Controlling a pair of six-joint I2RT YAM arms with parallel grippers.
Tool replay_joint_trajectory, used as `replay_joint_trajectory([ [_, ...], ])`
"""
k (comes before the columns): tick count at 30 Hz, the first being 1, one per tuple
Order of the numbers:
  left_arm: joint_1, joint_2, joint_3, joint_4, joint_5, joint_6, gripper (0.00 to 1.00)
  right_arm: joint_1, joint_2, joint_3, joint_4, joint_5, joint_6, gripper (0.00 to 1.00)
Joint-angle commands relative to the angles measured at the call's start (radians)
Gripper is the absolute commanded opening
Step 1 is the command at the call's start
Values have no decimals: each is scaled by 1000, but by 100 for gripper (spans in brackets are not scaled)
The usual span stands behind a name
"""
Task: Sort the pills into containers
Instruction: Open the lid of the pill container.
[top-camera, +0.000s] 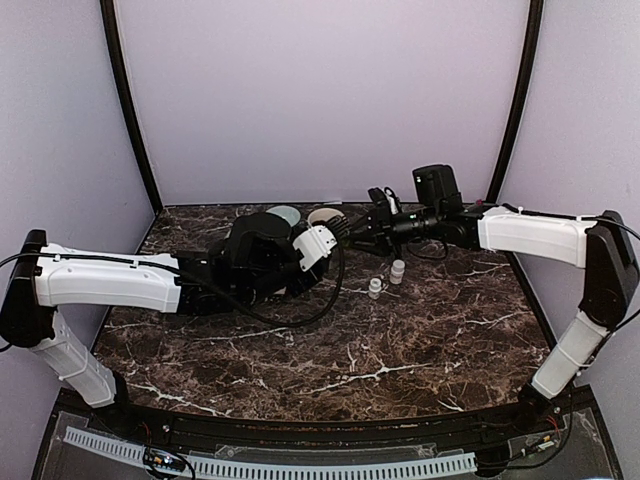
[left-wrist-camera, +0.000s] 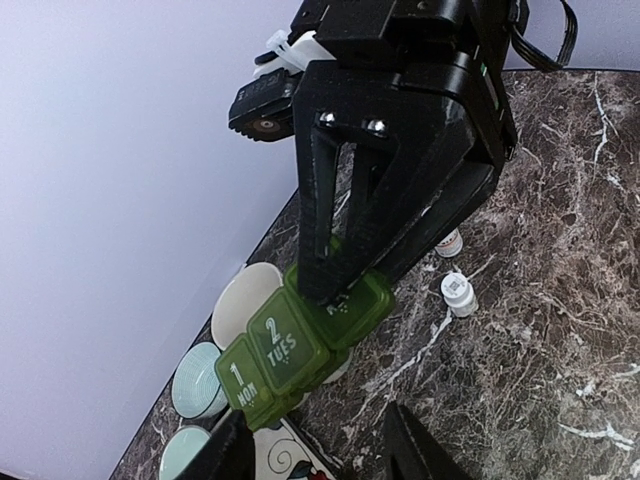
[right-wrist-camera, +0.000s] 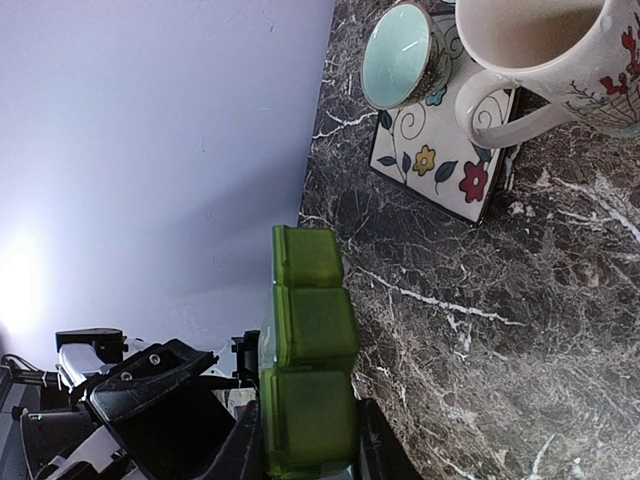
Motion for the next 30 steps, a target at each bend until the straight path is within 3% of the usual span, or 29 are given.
replay_joint_trajectory([
  [1, -2, -35, 20, 44, 6, 0, 47, 17, 21, 53, 1, 5, -33, 4],
  [30, -1, -17, 17, 57, -35, 24, 47, 29, 9, 65, -44, 14, -61, 4],
])
